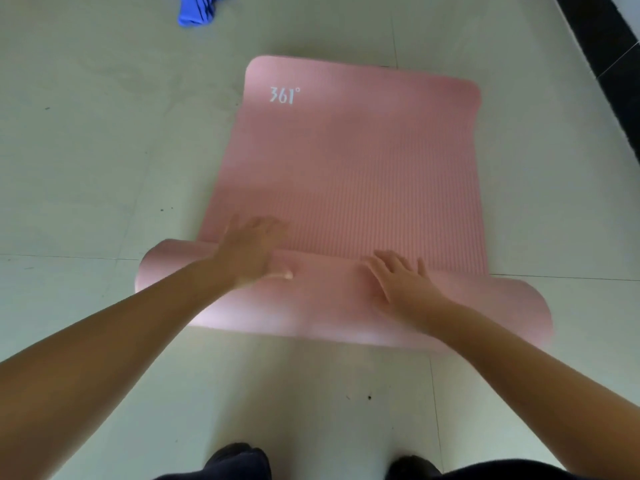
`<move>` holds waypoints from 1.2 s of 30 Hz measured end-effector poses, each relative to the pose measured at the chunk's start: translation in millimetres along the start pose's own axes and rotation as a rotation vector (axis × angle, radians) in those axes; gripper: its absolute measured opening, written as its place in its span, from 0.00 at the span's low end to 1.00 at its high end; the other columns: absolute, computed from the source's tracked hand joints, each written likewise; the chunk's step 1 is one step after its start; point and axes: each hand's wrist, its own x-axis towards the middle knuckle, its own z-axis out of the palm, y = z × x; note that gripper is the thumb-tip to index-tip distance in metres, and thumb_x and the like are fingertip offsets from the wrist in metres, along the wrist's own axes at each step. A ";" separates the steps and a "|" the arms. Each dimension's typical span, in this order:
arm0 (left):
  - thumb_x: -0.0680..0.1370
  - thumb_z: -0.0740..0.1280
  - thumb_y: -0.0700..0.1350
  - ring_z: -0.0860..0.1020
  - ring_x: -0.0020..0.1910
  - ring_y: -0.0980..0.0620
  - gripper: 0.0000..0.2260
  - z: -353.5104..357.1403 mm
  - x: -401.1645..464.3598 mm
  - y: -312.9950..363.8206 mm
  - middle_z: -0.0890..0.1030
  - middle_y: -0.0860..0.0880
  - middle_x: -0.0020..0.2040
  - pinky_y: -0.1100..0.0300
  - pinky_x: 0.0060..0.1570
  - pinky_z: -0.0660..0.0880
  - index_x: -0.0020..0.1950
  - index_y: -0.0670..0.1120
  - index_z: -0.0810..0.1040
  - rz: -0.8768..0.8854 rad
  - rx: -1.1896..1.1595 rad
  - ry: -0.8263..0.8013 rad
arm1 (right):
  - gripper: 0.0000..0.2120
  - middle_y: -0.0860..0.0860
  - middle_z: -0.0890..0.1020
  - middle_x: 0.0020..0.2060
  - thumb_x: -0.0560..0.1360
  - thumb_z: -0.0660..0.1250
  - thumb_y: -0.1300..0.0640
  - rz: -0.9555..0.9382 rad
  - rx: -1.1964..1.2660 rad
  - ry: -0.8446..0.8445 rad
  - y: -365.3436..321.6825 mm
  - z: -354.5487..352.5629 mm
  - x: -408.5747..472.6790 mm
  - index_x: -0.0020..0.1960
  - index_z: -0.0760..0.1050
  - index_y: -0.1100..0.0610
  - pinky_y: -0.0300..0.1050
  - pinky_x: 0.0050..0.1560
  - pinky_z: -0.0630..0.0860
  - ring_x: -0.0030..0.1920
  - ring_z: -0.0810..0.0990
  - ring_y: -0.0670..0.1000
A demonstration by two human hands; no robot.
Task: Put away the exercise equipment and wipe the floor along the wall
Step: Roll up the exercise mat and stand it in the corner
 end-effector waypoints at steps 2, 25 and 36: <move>0.67 0.76 0.53 0.76 0.57 0.38 0.33 10.3 1.0 -1.9 0.76 0.38 0.60 0.40 0.61 0.67 0.67 0.41 0.71 -0.042 0.040 0.273 | 0.35 0.54 0.47 0.77 0.77 0.58 0.58 -0.041 -0.091 0.117 -8.7 5.6 -3.9 0.78 0.44 0.52 0.65 0.73 0.44 0.77 0.44 0.55; 0.66 0.68 0.66 0.69 0.62 0.44 0.45 29.0 17.0 23.6 0.70 0.47 0.66 0.47 0.62 0.63 0.76 0.51 0.55 0.127 0.075 0.139 | 0.48 0.51 0.68 0.65 0.64 0.68 0.35 -0.144 -0.235 0.134 23.1 -10.7 46.5 0.76 0.48 0.45 0.54 0.63 0.64 0.60 0.68 0.58; 0.65 0.70 0.68 0.70 0.60 0.46 0.47 55.1 -63.5 58.4 0.71 0.48 0.63 0.53 0.55 0.68 0.76 0.53 0.51 0.213 -0.110 -0.421 | 0.49 0.53 0.67 0.67 0.64 0.74 0.36 -0.176 0.027 -0.458 0.7 29.1 -18.2 0.75 0.49 0.41 0.55 0.67 0.66 0.67 0.68 0.59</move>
